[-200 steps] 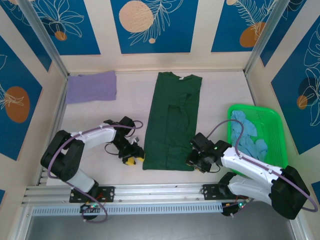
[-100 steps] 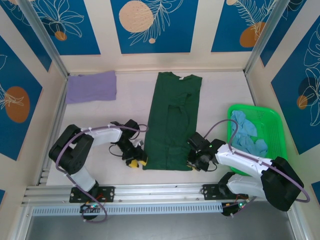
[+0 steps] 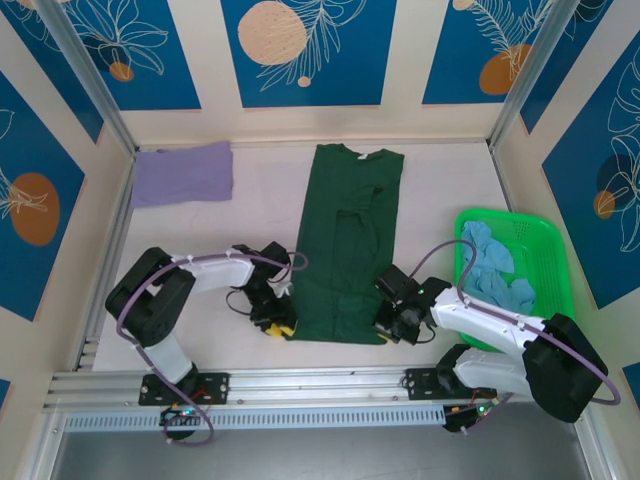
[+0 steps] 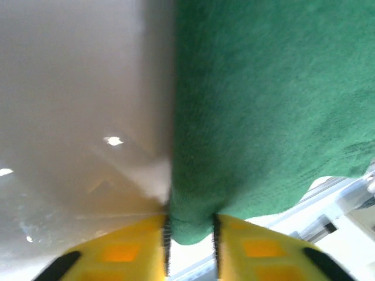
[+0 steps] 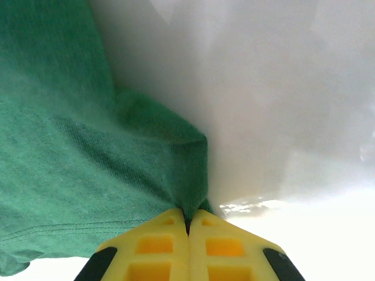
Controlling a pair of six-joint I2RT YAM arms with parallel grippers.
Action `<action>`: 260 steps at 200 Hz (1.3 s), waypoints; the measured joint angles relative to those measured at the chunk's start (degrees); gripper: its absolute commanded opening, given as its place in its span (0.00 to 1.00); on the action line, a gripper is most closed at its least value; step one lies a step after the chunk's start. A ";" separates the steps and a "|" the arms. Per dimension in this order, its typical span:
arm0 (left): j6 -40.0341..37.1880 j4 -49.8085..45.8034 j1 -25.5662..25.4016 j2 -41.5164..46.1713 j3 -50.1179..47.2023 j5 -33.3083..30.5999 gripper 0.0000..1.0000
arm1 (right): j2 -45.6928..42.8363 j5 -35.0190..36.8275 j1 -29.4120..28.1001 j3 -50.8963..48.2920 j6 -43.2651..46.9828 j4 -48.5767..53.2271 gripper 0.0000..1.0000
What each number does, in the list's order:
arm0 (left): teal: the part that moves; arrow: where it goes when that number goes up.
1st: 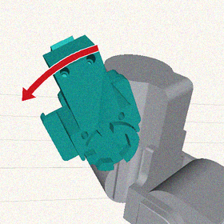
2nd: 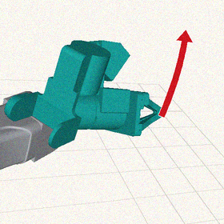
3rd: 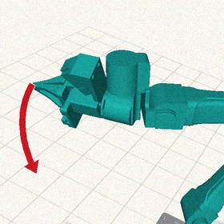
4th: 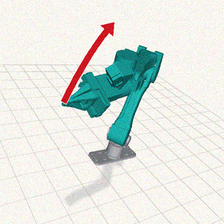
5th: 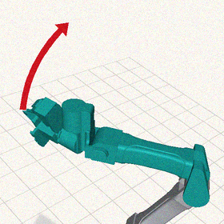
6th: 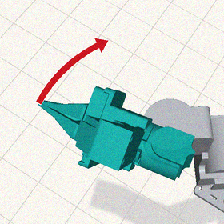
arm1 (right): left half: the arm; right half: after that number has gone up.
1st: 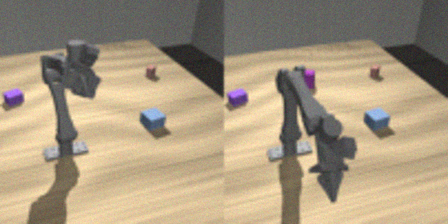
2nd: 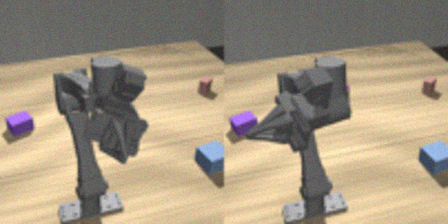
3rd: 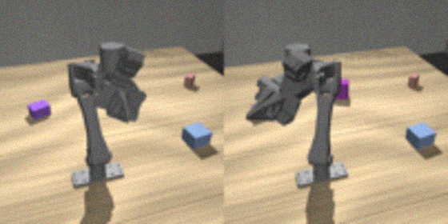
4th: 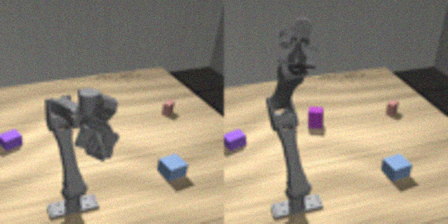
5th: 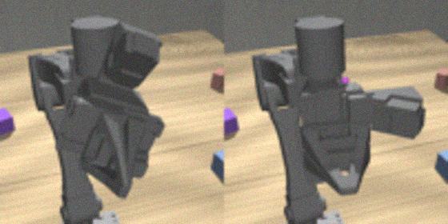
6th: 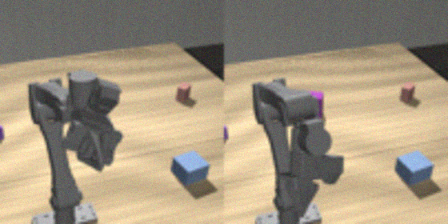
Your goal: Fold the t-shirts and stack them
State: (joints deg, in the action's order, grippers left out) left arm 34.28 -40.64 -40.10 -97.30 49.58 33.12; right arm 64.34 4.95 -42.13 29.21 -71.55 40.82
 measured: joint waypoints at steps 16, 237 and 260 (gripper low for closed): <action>-0.22 0.02 -0.72 -0.42 0.68 -0.72 0.00 | 0.02 -0.81 -0.74 1.07 -1.53 3.67 0.00; -0.52 -13.68 5.99 0.11 32.96 0.17 0.00 | -2.40 -4.31 17.14 22.99 -5.90 17.73 0.00; 1.31 -14.25 9.18 -7.19 43.67 -0.33 0.00 | 5.18 -6.01 25.38 28.39 -0.42 16.72 0.00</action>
State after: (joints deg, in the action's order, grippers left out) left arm 35.59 -54.89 -30.92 -104.49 93.25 32.80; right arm 69.52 -1.06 -16.75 57.60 -71.96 57.54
